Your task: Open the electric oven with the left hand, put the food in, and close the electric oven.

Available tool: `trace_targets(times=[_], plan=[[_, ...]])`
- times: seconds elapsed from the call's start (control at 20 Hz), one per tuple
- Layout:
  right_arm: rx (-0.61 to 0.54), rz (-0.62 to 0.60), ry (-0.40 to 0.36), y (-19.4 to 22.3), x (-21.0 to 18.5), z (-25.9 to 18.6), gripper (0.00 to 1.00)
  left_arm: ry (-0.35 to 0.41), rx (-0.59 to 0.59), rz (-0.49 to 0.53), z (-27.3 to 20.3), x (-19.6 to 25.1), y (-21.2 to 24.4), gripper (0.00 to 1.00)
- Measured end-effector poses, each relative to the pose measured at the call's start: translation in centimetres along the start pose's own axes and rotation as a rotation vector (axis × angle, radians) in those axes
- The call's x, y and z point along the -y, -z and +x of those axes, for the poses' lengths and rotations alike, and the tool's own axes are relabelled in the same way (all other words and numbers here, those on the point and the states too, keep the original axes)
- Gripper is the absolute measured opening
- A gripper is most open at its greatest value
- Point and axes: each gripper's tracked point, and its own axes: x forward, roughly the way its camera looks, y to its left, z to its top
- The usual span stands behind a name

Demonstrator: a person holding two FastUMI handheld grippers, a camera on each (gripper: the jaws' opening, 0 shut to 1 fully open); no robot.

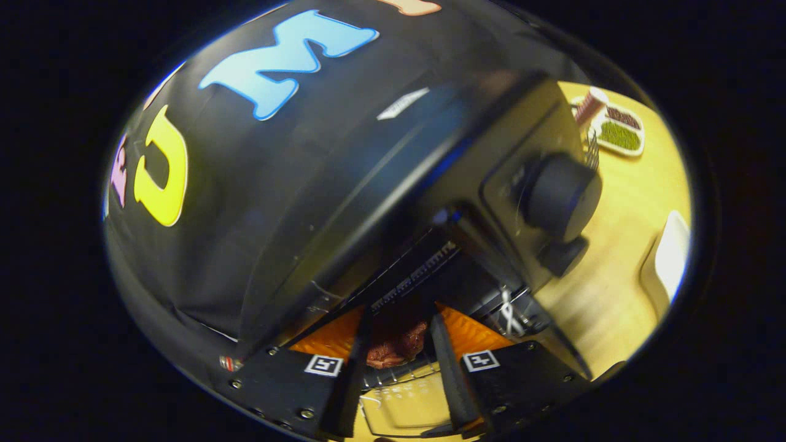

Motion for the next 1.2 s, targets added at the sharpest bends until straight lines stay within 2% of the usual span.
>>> trace_targets(times=[0.05,0.1,0.2,0.3,0.35,0.4,0.45,0.8,1.0,1.2], plan=[[0.009,-0.037,0.016,-0.4,0.5,-0.7,0.61,0.007,0.004,0.001,0.1,0.5,-0.1,1.0],[0.023,-0.059,0.014,-1.1,1.0,-1.4,0.77,0.011,0.007,0.001,0.1,0.9,-0.3,1.0],[0.028,-0.107,0.017,-1.4,2.1,-3.3,0.78,0.017,0.007,-0.004,0.4,2.1,0.0,0.98],[0.039,-0.185,0.022,-1.8,3.2,-6.0,0.77,0.027,0.012,-0.014,0.8,3.3,-0.2,1.0],[0.054,-0.224,0.017,-2.4,3.5,-7.5,0.77,0.032,0.016,-0.014,1.0,3.9,-0.4,0.97],[0.064,-0.267,0.013,-2.7,3.8,-9.0,0.77,0.037,0.021,-0.011,1.4,4.6,-0.4,1.0],[0.075,-0.314,0.007,-3.2,3.9,-10.6,0.77,0.04,0.026,-0.004,1.7,5.1,-0.5,0.97],[0.298,-0.575,-0.064,-10.1,1.0,-21.9,0.77,0.044,0.053,0.009,3.6,8.6,-1.7,1.0],[0.39,-0.65,-0.122,-12.5,-1.2,-27.9,0.77,0.056,0.069,0.012,3.9,11.1,-2.3,1.0],[0.453,-0.673,-0.135,-14.3,-1.3,-31.2,0.77,0.067,0.06,0.007,4.1,13.1,-1.8,1.0]])
